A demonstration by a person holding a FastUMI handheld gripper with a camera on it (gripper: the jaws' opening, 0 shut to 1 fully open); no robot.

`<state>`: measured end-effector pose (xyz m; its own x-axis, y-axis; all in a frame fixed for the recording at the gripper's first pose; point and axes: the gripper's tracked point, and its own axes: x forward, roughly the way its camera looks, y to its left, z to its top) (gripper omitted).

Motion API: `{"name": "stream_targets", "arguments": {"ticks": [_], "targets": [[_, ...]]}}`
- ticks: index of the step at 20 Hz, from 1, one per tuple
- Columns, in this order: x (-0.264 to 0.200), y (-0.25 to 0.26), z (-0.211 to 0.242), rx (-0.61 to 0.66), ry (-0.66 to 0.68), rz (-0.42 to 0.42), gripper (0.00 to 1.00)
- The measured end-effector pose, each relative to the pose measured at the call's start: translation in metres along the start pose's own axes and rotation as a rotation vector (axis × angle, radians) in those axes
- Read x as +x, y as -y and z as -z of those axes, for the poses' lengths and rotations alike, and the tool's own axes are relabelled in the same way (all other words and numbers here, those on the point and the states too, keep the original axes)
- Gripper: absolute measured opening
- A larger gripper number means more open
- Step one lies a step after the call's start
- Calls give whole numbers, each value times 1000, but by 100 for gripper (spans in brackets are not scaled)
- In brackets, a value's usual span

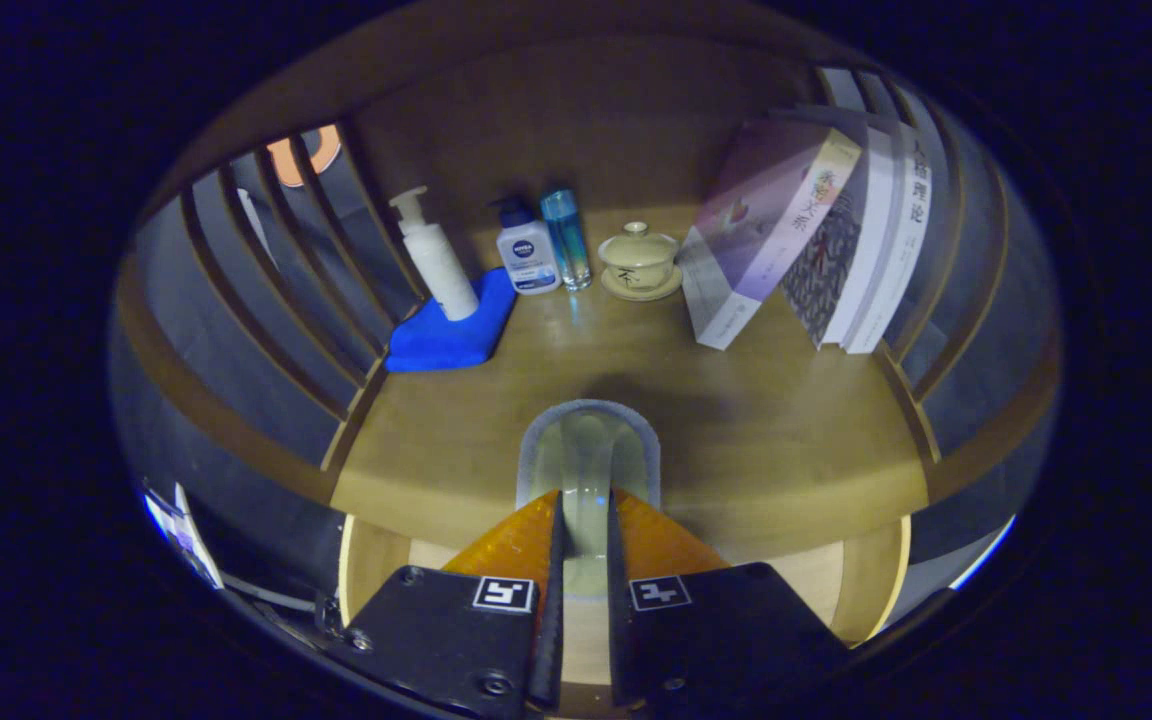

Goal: Pull open the drawer, take out the items inside it, and place them on the countertop above the cabinet.

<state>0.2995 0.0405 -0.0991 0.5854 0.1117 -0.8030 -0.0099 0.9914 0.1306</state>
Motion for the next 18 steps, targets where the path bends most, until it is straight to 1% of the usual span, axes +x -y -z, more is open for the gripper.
{"name": "stream_targets", "arguments": {"ticks": [5,7,9,11,12,15,16,18], "targets": [[29,-1,-14,24,16,0,22],[32,-4,-14,53,29,-22,22],[36,-1,-15,66,50,-20,22],[39,0,-15,48,78,-12,23],[42,-1,-14,20,90,-11,27],[34,-7,-14,-13,143,-1,55],[33,-1,-14,-22,163,32,65],[25,-1,-16,-42,233,54,83]]}}
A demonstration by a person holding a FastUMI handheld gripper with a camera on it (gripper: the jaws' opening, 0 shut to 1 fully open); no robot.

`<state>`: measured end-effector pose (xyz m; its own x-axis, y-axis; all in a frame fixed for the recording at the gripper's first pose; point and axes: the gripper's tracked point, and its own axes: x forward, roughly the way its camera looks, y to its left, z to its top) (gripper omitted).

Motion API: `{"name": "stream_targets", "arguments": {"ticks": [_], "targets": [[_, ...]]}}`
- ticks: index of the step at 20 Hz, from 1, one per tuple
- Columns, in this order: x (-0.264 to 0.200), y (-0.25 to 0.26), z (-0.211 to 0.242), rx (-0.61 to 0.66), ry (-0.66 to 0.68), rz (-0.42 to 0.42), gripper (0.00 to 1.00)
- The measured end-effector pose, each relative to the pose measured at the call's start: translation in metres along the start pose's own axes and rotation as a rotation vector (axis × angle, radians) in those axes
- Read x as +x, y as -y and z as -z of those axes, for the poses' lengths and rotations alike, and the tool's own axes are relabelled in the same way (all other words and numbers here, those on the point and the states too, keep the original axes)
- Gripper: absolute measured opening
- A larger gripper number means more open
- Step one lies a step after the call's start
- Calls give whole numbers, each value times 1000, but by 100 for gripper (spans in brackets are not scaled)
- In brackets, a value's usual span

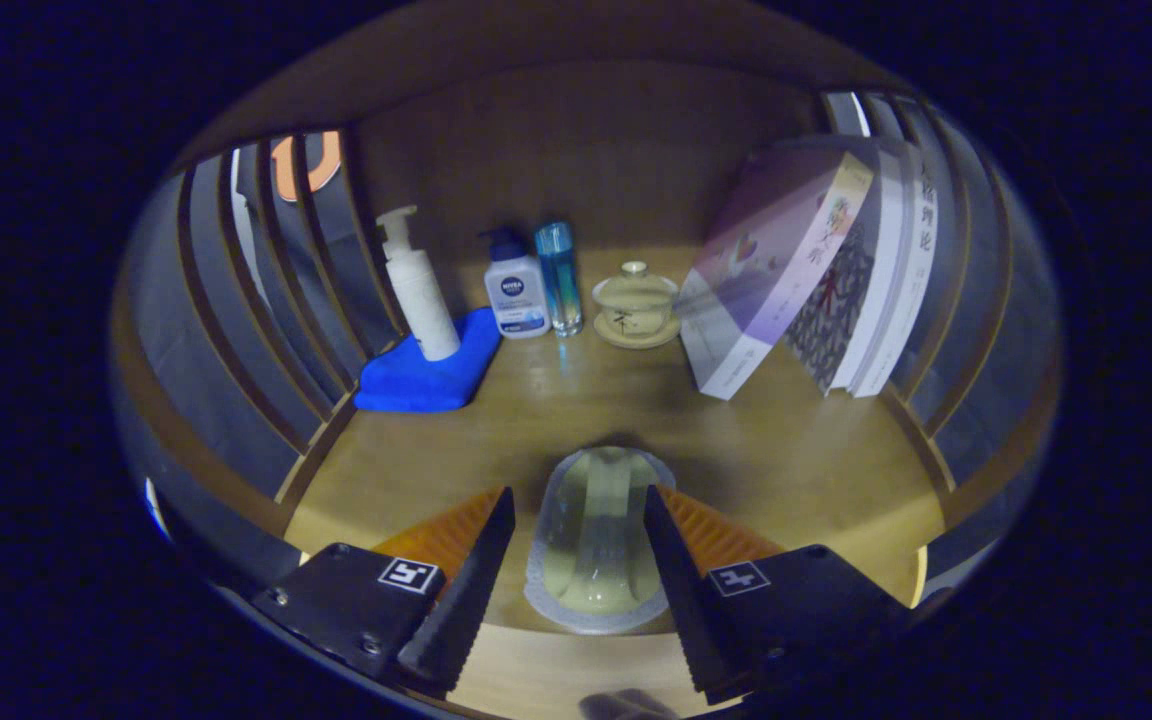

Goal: Pull open the drawer, take out the items inside it, and place them on the countertop above the cabinet.

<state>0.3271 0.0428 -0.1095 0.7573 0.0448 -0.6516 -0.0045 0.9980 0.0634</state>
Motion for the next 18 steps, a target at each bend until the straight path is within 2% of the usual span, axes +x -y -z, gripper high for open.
{"name": "stream_targets", "arguments": {"ticks": [4,8,12,18], "targets": [[-39,-2,-17,0,167,1,80],[-94,-8,-17,-69,318,-14,81],[-155,-13,-1,-107,444,-21,100],[-235,-17,53,-85,599,-73,100]]}}
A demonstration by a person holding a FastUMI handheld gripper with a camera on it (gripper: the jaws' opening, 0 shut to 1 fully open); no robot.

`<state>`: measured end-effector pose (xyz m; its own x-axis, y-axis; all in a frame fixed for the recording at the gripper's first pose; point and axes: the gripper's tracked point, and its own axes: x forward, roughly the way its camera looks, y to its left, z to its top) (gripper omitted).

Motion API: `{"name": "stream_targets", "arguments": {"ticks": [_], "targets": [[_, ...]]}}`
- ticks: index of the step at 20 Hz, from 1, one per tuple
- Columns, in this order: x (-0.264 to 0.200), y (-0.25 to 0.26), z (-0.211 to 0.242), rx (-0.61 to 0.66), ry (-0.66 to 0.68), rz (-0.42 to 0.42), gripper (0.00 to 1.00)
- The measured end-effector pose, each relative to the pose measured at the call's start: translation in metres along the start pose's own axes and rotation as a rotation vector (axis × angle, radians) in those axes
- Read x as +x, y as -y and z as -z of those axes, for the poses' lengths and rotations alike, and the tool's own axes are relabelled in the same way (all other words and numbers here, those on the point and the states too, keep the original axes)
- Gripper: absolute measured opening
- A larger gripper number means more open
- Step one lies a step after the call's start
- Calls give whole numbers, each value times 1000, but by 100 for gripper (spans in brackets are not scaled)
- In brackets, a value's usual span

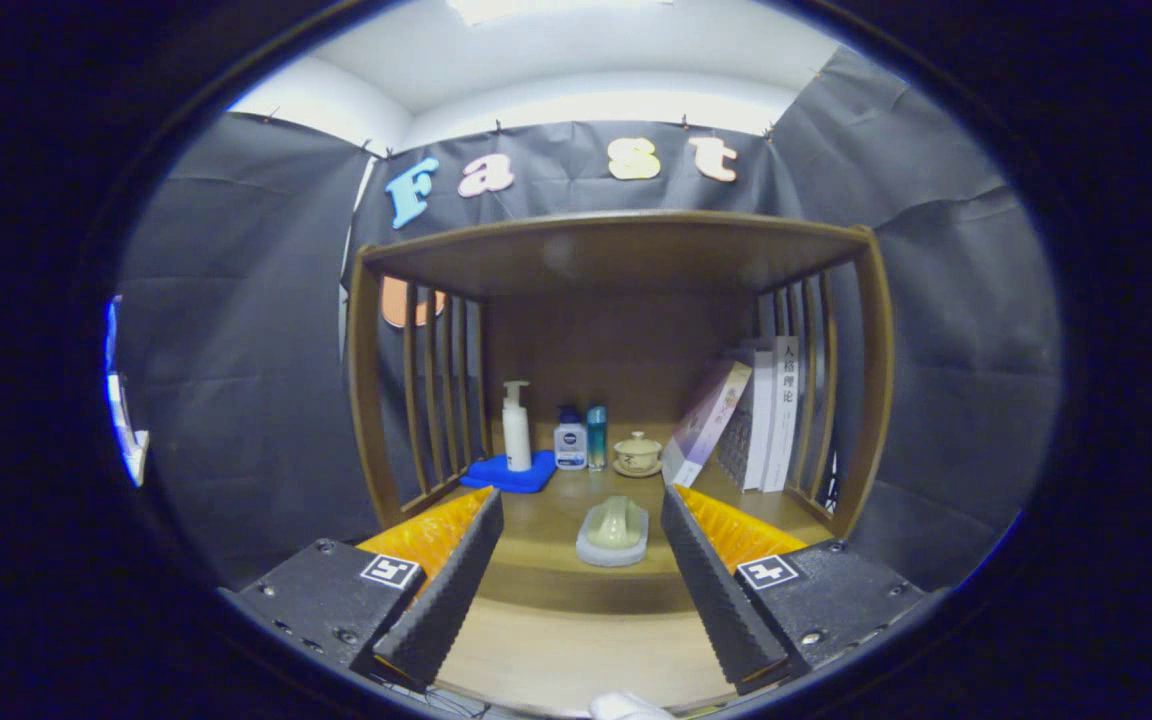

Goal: Pull open the drawer, take out the items inside it, and place them on the countertop above the cabinet.

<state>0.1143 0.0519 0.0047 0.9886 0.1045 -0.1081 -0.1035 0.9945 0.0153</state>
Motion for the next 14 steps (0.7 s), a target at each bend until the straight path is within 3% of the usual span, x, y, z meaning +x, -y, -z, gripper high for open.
{"name": "stream_targets", "arguments": {"ticks": [5,8,14], "targets": [[-58,7,42,1,43,25,100],[-83,20,82,-13,38,83,100],[-104,25,156,-50,1,118,100]]}}
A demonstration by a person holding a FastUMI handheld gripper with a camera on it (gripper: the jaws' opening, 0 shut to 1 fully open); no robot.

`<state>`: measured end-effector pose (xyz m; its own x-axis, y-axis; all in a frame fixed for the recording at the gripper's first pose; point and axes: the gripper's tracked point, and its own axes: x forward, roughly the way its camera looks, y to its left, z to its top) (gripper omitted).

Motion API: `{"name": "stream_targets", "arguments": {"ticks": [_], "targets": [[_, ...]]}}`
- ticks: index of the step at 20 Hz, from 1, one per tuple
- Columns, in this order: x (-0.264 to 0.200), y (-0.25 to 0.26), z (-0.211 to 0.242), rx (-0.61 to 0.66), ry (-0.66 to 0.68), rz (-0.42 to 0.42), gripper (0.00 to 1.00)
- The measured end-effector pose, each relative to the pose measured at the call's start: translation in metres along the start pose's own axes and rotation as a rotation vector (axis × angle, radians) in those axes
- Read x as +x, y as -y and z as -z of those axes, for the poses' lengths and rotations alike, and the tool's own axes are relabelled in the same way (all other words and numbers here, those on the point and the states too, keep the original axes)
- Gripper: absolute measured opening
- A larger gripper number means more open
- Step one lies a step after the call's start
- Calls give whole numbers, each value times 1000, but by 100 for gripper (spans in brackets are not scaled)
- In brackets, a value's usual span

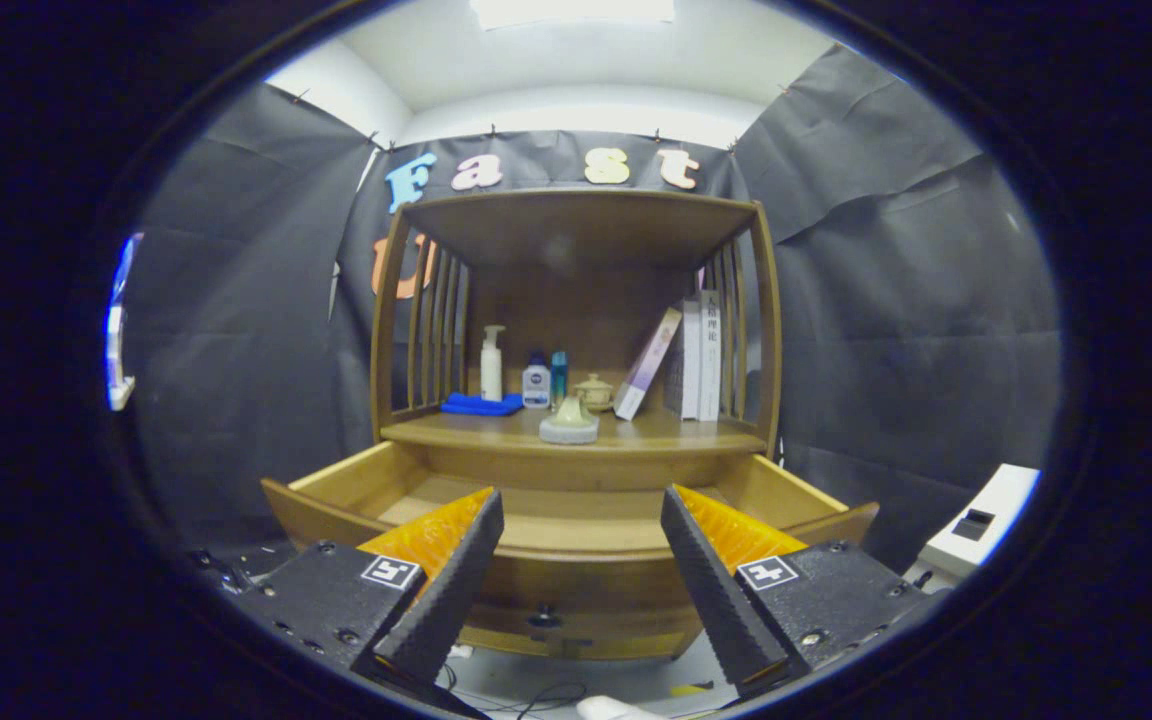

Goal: Pull open the drawer, take out the items inside it, and place them on the countertop above the cabinet.

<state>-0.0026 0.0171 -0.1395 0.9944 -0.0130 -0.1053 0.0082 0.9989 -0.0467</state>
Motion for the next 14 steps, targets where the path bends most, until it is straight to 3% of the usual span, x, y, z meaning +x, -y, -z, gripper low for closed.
{"name": "stream_targets", "arguments": {"ticks": [5,14], "targets": [[7,-8,58,17,-121,-12,100],[22,-9,72,17,-152,32,100]]}}
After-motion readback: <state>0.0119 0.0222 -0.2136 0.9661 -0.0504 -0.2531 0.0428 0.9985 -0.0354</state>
